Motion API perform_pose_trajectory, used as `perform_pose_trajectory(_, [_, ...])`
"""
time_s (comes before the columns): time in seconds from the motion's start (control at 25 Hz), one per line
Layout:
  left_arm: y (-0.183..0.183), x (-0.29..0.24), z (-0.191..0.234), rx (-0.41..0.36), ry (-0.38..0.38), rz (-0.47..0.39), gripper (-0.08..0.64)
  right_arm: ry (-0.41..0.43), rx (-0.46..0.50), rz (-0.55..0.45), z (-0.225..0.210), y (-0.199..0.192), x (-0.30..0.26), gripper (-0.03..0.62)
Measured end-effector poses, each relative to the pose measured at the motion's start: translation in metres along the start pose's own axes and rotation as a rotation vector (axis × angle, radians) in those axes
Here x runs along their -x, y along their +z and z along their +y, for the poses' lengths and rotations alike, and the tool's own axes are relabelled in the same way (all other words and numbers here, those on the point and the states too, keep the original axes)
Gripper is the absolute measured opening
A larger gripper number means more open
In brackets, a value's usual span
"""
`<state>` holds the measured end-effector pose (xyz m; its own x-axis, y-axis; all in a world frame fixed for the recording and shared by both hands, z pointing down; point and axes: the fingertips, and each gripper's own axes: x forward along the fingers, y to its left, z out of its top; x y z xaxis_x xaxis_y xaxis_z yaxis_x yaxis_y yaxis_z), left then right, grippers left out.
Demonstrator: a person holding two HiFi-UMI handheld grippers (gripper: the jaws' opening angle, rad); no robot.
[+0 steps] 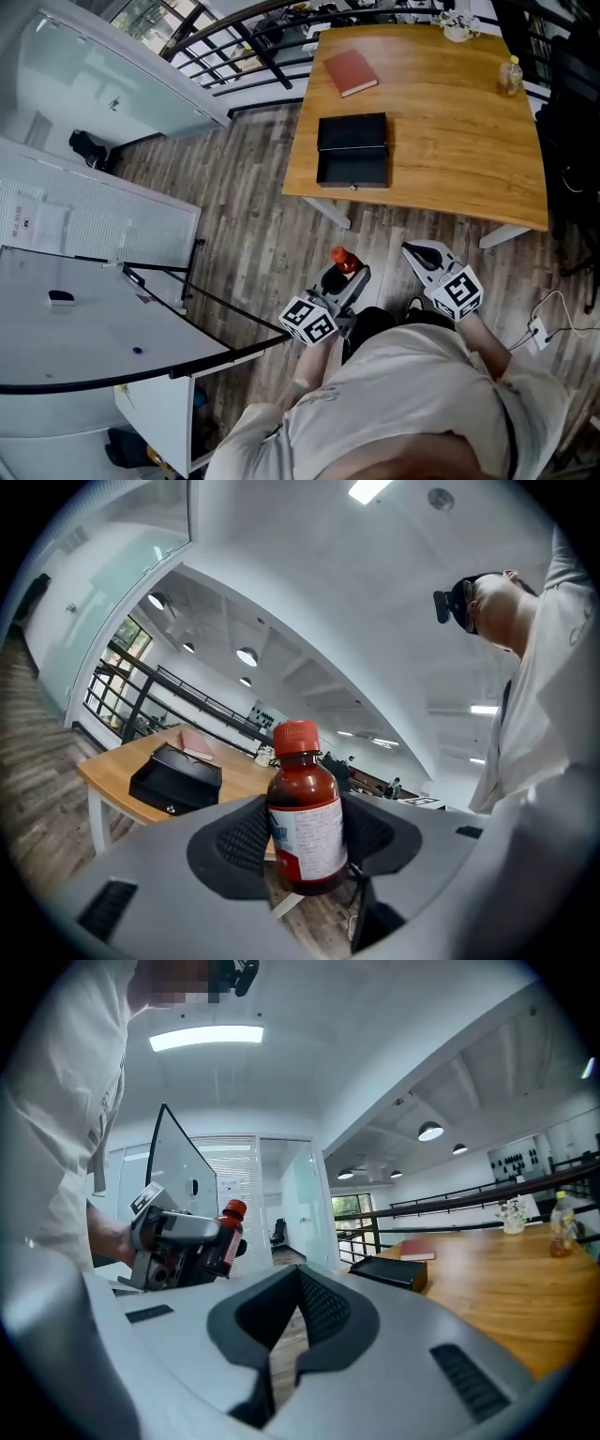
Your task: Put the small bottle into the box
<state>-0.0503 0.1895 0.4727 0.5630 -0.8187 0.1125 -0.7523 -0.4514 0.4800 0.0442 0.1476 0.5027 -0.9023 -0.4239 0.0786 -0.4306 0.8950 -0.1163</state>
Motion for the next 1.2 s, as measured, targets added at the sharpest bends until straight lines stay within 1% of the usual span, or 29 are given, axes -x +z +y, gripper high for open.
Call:
perform_pose_trajectory(0.16, [0.015, 0.000, 0.023, -0.016, 0.007, 0.001, 0.236, 0.020, -0.024, 0.049, 0.001, -0.006, -0.024, -0.005])
perform_pose_trajectory(0.28, [0.030, -0.002, 0.053, -0.023, 0.007, -0.019, 0.236, 0.028, 0.004, 0.080, -0.003, -0.005, -0.048, -0.005])
perform_pose_trajectory(0.36, [0.043, 0.000, 0.076, -0.016, 0.012, -0.041, 0.236, 0.013, 0.012, 0.074, -0.006, 0.007, -0.070, -0.005])
perform_pose_trajectory(0.52, [0.083, 0.014, 0.110, -0.022, 0.011, -0.115, 0.236, 0.000, 0.025, 0.008, -0.005, 0.050, -0.112, -0.005])
perform_pose_trajectory(0.64, [0.112, 0.010, 0.135, 0.029, 0.002, -0.199, 0.236, 0.012, 0.081, 0.016, -0.014, 0.064, -0.144, -0.005])
perform_pose_trajectory(0.72, [0.130, 0.003, 0.145, 0.017, -0.018, -0.229, 0.236, 0.010, 0.119, 0.004, -0.021, 0.077, -0.161, -0.006])
perform_pose_trajectory(0.8, [0.142, -0.001, 0.155, -0.026, -0.031, -0.214, 0.236, -0.014, 0.122, -0.010, -0.028, 0.085, -0.176, -0.005])
perform_pose_trajectory(0.92, [0.152, -0.006, 0.166, -0.067, -0.060, -0.170, 0.236, -0.059, 0.083, -0.011, -0.036, 0.083, -0.188, -0.005])
perform_pose_trajectory(1.08, [0.155, -0.020, 0.186, -0.056, -0.106, -0.132, 0.236, -0.118, 0.079, -0.007, -0.042, 0.084, -0.192, -0.005])
perform_pose_trajectory(1.2, [0.154, -0.034, 0.194, -0.022, -0.142, -0.119, 0.236, -0.169, 0.116, 0.047, -0.047, 0.080, -0.186, -0.005])
